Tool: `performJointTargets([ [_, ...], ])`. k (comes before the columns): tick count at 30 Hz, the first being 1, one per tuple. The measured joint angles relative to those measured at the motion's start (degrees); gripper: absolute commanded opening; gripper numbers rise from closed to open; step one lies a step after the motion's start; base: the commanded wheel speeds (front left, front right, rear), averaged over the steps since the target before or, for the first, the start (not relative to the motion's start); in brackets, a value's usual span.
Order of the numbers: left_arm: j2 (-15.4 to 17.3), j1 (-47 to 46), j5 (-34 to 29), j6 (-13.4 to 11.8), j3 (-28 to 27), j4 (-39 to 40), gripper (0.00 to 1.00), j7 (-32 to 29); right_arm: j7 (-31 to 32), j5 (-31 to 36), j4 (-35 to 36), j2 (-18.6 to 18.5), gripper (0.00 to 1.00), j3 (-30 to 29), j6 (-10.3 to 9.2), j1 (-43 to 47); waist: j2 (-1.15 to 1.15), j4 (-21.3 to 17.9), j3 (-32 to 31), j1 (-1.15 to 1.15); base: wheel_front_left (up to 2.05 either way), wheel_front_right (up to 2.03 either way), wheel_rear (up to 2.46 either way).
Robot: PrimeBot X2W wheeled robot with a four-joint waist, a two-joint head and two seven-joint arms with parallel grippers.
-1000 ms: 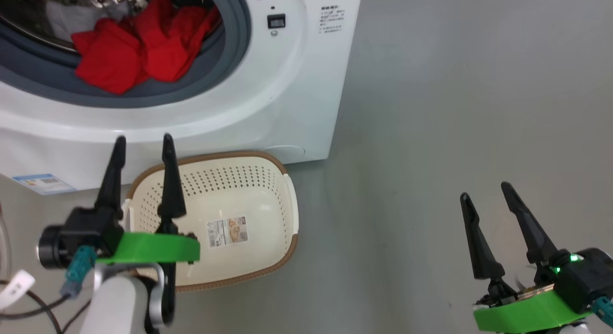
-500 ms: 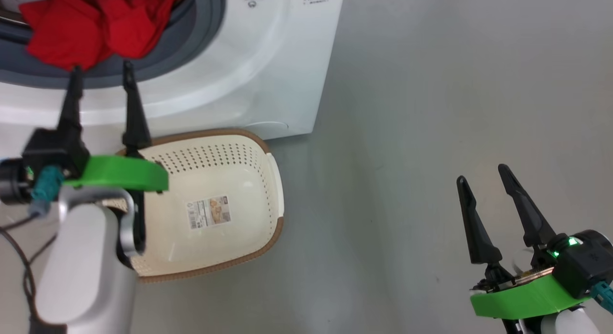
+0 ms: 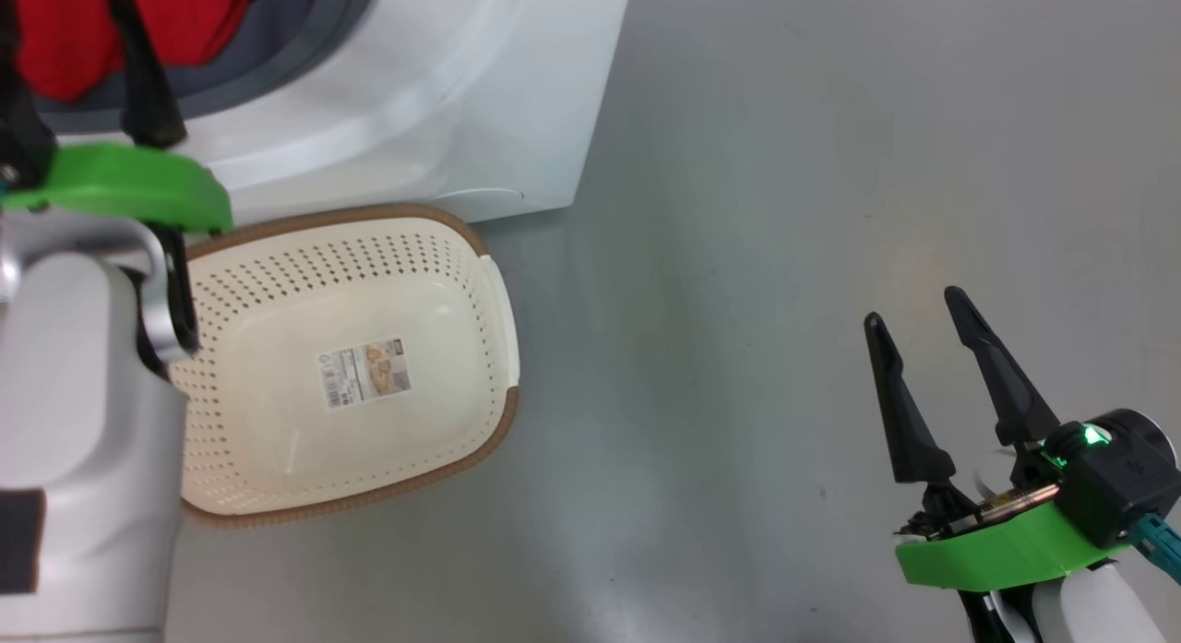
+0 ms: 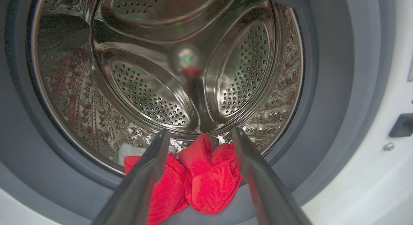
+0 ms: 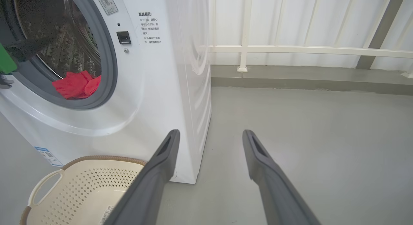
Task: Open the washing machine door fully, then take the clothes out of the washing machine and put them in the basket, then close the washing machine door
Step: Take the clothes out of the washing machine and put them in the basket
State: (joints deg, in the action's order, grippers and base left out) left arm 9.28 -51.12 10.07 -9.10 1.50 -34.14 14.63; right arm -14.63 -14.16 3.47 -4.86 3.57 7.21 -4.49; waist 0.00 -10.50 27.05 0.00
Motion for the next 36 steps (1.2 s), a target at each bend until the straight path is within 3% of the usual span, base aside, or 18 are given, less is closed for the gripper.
performJointTargets([
  [18,4.75,-11.59,-2.05,-3.65,0.2,-19.42,1.0,-1.81,0.0,-0.58,-2.22,-0.58,1.0,3.28,0.0,-1.74,0.0,-4.23,2.11,0.0,0.0,0.0,0.0],
  [36,10.16,-19.69,-3.74,-5.55,2.52,-34.03,1.0,-11.77,0.0,-2.0,-3.58,-1.74,1.0,6.38,0.0,-1.76,0.0,-7.93,3.43,0.0,0.0,0.0,0.0],
])
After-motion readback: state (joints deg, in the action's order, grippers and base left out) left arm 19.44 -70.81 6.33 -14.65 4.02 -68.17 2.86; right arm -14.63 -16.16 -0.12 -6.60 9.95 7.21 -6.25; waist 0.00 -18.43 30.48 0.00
